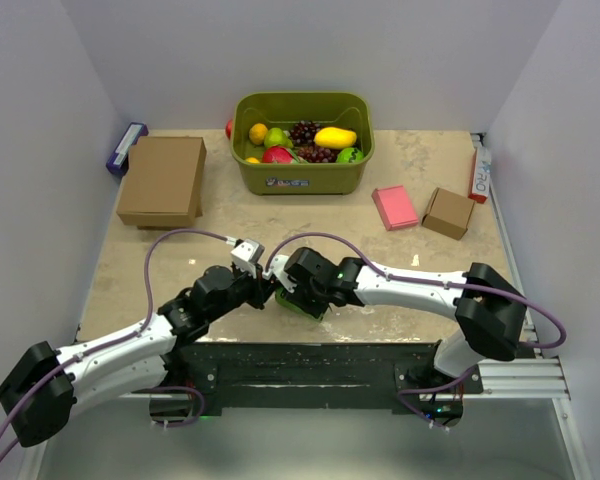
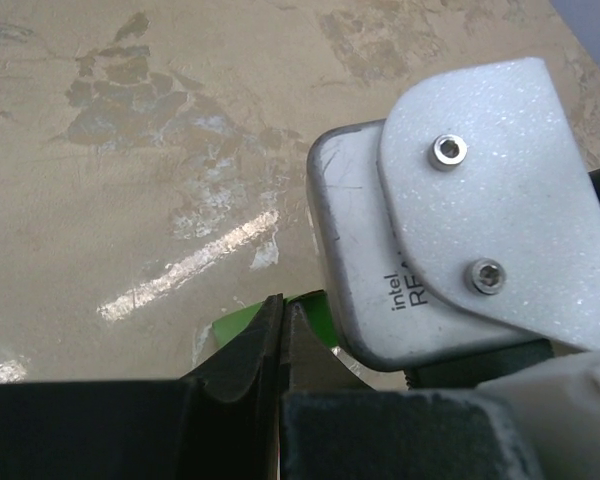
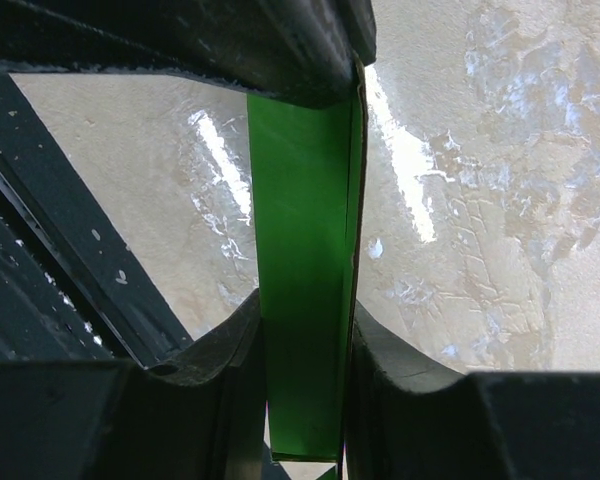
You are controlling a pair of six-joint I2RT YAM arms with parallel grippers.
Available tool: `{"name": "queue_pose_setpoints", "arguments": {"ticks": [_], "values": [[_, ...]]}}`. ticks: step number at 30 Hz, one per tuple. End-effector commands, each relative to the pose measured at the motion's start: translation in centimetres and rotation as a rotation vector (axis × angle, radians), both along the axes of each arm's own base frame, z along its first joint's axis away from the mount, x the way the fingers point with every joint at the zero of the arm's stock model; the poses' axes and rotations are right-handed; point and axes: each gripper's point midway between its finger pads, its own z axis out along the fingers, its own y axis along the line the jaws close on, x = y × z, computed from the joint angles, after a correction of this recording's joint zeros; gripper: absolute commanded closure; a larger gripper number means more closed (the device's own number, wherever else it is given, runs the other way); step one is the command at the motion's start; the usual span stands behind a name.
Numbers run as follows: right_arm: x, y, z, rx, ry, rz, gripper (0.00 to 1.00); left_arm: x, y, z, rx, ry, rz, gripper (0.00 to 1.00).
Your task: Fold the paper box
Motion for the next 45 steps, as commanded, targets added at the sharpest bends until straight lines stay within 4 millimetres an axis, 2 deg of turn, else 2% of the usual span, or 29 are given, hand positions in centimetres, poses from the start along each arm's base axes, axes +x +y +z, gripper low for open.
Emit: {"name": "queue_pose_setpoints", "arguments": {"ticks": [1,13,25,31,36,45], "values": [[0.6,0.7,0.0,-0.001,-0.02,0.011,0.77,0.7,-0.4,2.1,-0.019,-0.035,0.027,1.0],[0.6,0.7,0.0,-0.001,-0.02,0.012,0.77,0.7,-0.3,1.8,0.017,-0.059,0.006,1.0],[0.5,0.7,0.0,-0.001,-0.018,0.013,0.77,0.5,-0.9,1.6,-0.033,-0.033,0.0,1.0],[0.5,0.7,0.0,0.001,-0.021,0.012,0.77,0.4,0.0,-0.3,0.008,-0.013,0.028,1.0],[0.5,0.7,0.0,0.003,-0.017,0.013,0.77,0.8,1.2,-0.2,0.027,-0.077,0.058,1.0],[0.5,0.8,0.2,0.008,-0.02,0.013,0.77,-0.5,1.6,-2.0,0.023,-0.084,0.02,1.0]]}}
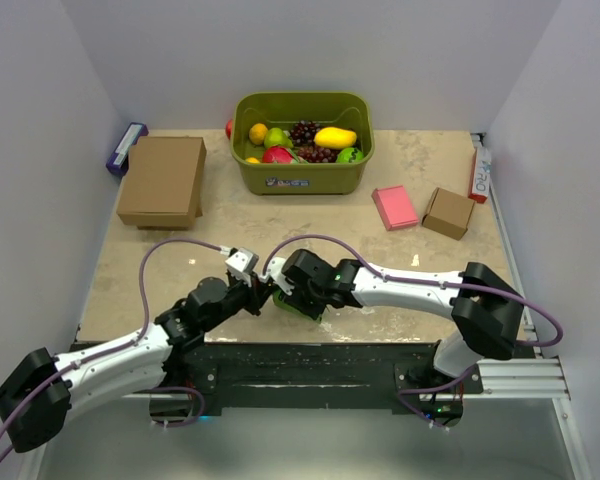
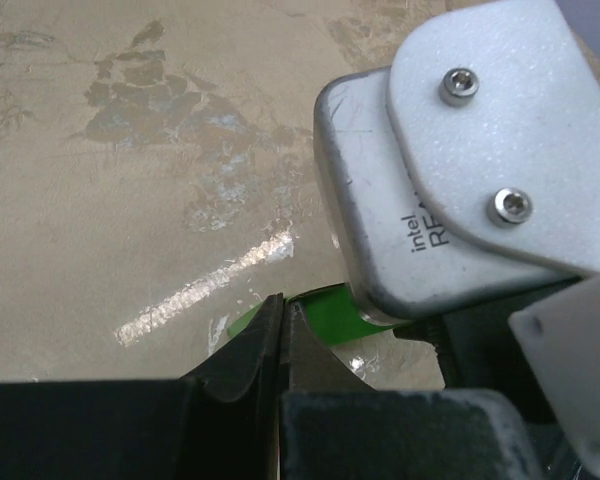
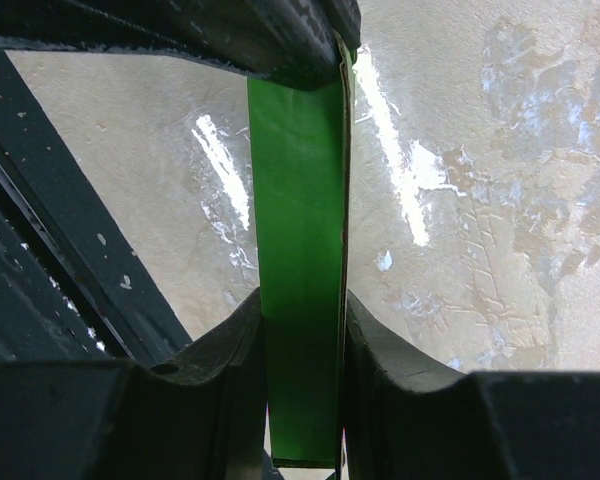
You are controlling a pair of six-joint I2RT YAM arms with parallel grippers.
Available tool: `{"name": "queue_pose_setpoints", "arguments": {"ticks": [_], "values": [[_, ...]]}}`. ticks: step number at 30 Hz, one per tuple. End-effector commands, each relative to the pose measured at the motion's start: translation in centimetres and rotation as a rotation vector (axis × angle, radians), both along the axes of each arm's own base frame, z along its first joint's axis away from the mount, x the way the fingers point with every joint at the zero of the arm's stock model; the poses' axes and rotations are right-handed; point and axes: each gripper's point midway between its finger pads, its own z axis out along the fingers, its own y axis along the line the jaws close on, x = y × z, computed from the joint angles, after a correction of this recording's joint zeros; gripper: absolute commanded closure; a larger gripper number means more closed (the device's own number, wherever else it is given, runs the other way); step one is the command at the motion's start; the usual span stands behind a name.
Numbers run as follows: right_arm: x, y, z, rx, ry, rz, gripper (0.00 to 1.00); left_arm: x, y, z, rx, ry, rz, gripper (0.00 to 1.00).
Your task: Fold the paper box
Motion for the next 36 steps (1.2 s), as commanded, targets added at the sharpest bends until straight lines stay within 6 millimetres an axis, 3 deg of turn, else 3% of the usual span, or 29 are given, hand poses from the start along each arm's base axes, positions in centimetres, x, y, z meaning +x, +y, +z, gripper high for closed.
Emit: {"name": "queue_pose_setpoints", "arguments": {"ticks": [1,21,22,26,28,36], "values": [[0.5,0.3,0.5,0.006,-0.015,-0.005,0.77,-0.2,0.5,-1.3,0.029,-0.017,-0.002,1.0],[0.6,0.4,1.0,0.021,-0.027,-0.008,0.77,-0.7,1.2,-3.7,0.109,0.033,0.095,0.99],[0.6,0.4,1.0,0.02,-0.025,-0.006,0.77,-0.7,1.1,-3.4,0.104,0.033,0.095,0.96],[0.6,0.4,1.0,0.021,-0.027,-0.008,0.77,-0.5,0.3,-1.1,0.05,0.01,0.081,0.64],[0.5,0.4,1.1,0.022,-0.027,-0.008,0.77,-0.4,0.1,0.1,0.027,-0.002,0.077,0.54],[0.6,0.4,1.2,0.026,-0.03,-0.01,0.77,-0.2,-0.6,3.3,0.022,-0.045,0.045,0.41]]}}
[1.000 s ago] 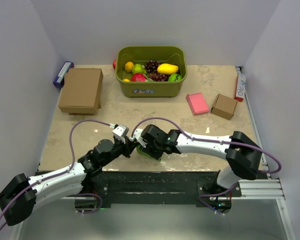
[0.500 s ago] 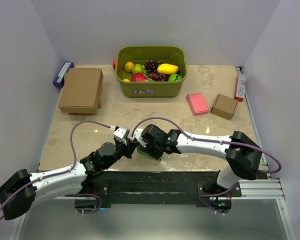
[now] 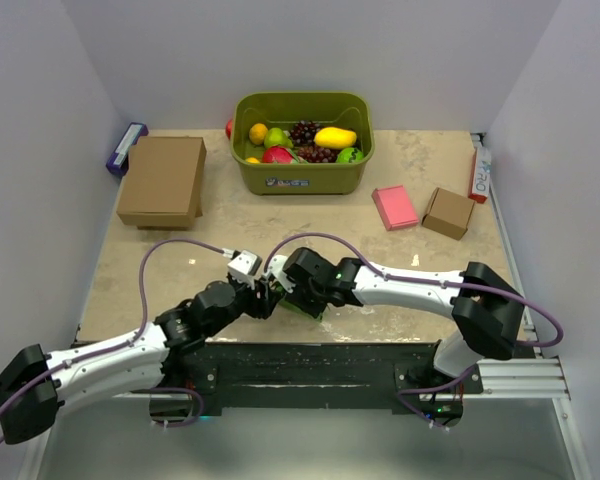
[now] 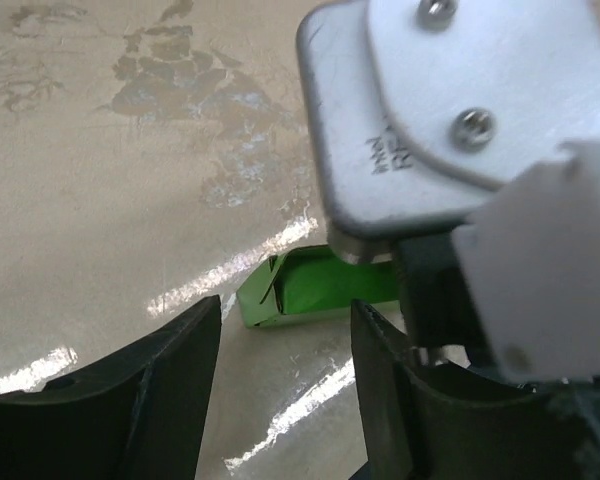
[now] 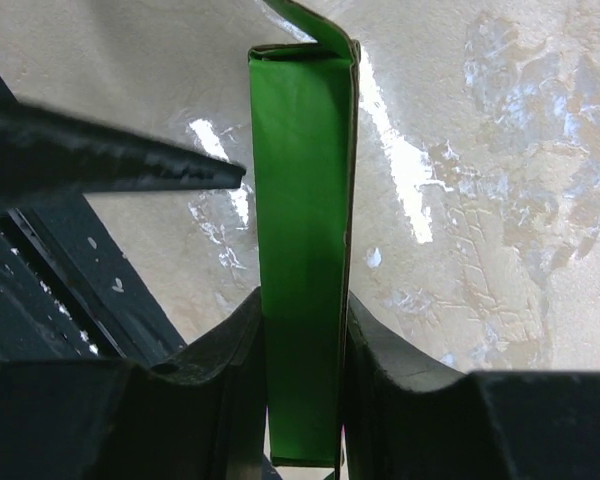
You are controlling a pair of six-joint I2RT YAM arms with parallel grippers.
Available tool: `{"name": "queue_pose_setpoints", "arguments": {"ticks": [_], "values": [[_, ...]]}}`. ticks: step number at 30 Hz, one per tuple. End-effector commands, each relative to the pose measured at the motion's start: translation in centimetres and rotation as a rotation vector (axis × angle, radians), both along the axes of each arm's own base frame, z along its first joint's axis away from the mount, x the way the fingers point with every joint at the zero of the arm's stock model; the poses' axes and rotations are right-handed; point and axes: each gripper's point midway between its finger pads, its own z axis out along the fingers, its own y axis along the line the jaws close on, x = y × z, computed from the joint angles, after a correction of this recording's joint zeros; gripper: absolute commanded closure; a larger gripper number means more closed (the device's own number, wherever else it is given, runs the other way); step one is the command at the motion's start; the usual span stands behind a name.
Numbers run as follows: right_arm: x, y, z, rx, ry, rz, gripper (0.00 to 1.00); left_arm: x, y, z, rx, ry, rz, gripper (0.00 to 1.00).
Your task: Fold the paper box
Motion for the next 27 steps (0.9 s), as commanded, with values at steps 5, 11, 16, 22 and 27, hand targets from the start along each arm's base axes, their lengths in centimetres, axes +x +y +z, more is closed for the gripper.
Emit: {"name": "queue_pose_setpoints", "arguments": {"ticks": [5,11,16,22,27], "values": [[0.4,0.5,1.4,0.034,-0.029,0.004,0.77,0.9,-0.4,4.4,-0.014,-0.122,-0.016,0.46],[0.2,0.7,1.7,0.052,-0.022,0.011,0.77,0.0,-1.1,5.8,-0.046,-0.235,-0.13,0.5],[0.1,0.7,1.8,0.055,-0.022,0.015,0.77,0.1,0.1,5.6,-0.055,-0.268,-0.101,0.47],[-0.2,0.9,2.2,0.073,-0.012,0.027,0.77,-0.1,0.5,5.0,-0.127,-0.268,-0.14,0.46],[-0.2,0.8,2.1,0.067,-0.009,0.03,0.77,0.6,0.7,4.7,-0.16,-0.277,-0.173,0.46]]}}
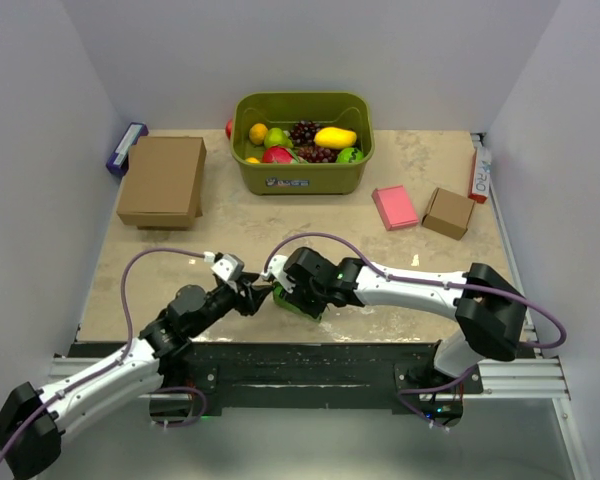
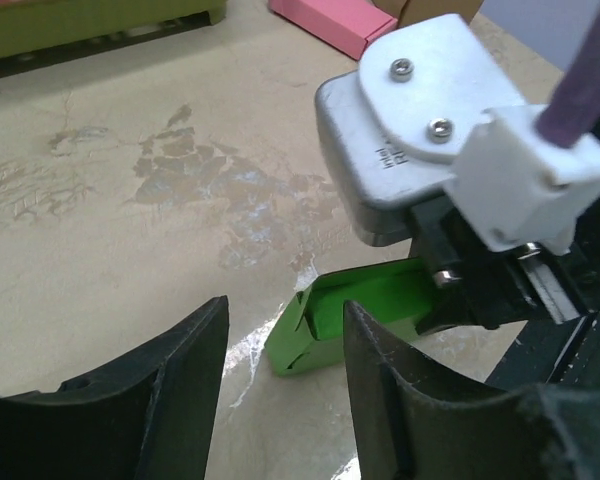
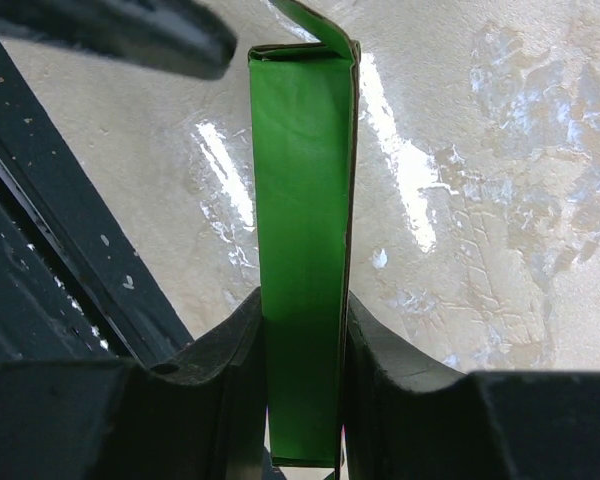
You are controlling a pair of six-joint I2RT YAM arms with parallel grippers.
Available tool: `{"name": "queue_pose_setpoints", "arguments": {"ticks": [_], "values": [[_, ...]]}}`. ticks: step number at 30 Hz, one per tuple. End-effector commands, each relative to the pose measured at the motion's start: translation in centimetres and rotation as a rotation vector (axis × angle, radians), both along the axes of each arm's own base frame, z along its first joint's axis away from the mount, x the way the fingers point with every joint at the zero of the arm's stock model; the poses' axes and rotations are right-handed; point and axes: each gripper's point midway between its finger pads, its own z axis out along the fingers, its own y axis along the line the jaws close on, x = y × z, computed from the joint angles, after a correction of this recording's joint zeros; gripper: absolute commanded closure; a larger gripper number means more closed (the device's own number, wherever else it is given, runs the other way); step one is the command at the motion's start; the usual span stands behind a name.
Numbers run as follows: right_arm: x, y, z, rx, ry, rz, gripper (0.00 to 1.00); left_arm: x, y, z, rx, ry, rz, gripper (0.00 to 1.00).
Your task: Fold the paper box
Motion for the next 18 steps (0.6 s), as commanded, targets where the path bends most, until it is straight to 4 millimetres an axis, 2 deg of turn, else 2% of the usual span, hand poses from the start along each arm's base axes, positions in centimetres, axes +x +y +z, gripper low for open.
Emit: {"name": "queue_pose_setpoints", "arguments": {"ticks": [1,5,18], "values": [[-0.1,0.6,1.6,0.048,-0.011,0.02,0.77,-0.1,-1.0,1.5,-0.072,-0.056,-0.094,0.47],[-0.1,0.6,1.6,0.051,-0.012,0.022,0.77,0.3,-1.5,2.0,-0.074,-0.078,-0.112,0.5],[0.0,0.6,1.3,0.044,-0.009,0.02,0.77,1.3,-1.5,0.7,-0.025,-0.056,-0.08,0.62]]}}
